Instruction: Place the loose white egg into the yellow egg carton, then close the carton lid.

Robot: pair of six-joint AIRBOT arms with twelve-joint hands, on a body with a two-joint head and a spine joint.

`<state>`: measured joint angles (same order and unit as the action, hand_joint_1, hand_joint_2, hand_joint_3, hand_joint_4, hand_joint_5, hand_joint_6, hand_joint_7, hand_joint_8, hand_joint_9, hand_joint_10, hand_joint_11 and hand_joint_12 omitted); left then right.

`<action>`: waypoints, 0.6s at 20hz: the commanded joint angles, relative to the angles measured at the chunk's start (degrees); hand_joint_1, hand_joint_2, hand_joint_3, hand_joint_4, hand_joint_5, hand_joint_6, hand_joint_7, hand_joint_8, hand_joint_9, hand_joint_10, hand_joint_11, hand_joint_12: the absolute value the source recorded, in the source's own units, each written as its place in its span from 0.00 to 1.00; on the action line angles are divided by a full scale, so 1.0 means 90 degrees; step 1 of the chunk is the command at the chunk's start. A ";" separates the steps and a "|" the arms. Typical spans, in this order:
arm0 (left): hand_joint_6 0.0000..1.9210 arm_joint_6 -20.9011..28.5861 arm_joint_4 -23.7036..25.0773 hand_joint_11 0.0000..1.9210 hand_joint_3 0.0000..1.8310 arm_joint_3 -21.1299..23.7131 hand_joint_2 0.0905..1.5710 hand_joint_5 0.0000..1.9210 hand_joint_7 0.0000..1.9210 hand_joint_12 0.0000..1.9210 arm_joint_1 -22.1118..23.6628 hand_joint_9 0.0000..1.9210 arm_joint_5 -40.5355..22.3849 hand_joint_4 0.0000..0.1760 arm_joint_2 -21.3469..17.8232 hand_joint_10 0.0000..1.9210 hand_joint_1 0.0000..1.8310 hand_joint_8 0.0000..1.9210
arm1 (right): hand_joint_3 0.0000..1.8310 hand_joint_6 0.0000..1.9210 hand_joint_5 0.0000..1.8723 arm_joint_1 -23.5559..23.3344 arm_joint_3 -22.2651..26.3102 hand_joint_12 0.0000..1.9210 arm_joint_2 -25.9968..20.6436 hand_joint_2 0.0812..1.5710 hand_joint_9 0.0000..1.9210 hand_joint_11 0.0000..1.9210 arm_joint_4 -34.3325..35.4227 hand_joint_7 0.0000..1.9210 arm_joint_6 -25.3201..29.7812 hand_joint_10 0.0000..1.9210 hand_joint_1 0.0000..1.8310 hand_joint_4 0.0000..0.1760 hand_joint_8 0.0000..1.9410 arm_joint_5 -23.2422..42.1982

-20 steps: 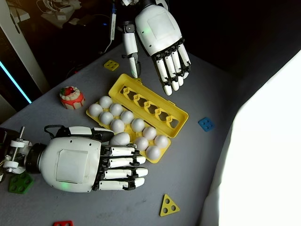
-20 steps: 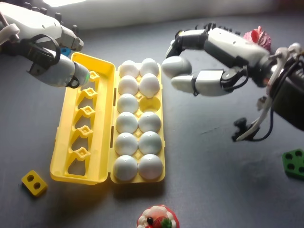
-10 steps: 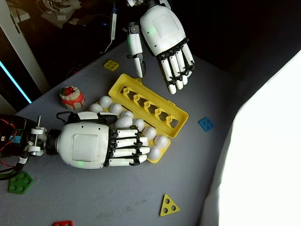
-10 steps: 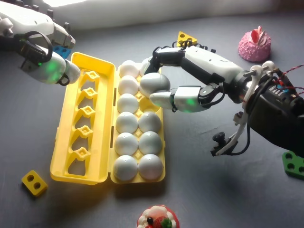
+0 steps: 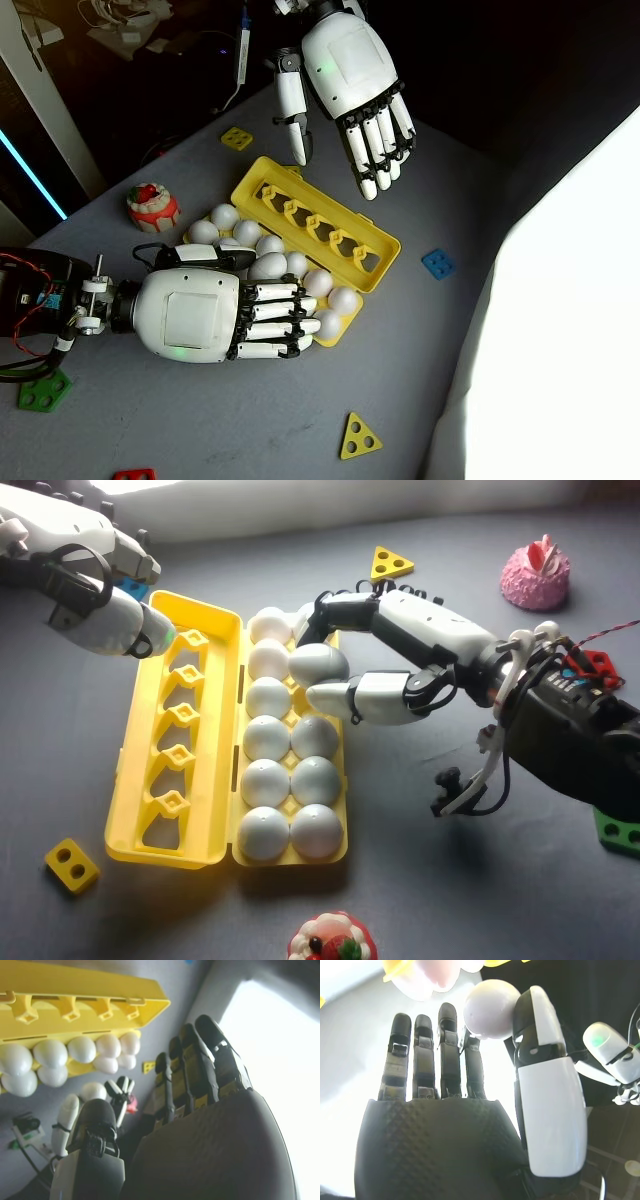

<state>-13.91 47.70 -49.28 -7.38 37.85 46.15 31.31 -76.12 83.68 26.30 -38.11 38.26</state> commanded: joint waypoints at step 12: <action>0.00 -0.0125 0.0320 0.00 0.00 -0.0027 0.85 0.13 0.14 0.50 0.0074 0.16 -0.0168 0.09 -0.0026 0.00 0.05 0.00 | 0.00 0.66 0.43 -0.0016 -0.0213 0.31 0.0175 0.76 0.11 0.00 -0.0059 0.24 0.0078 0.01 0.57 0.00 0.00 0.0737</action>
<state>-14.83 47.55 -49.28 -7.38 38.46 46.15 31.68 -77.87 85.12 26.96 -37.74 38.83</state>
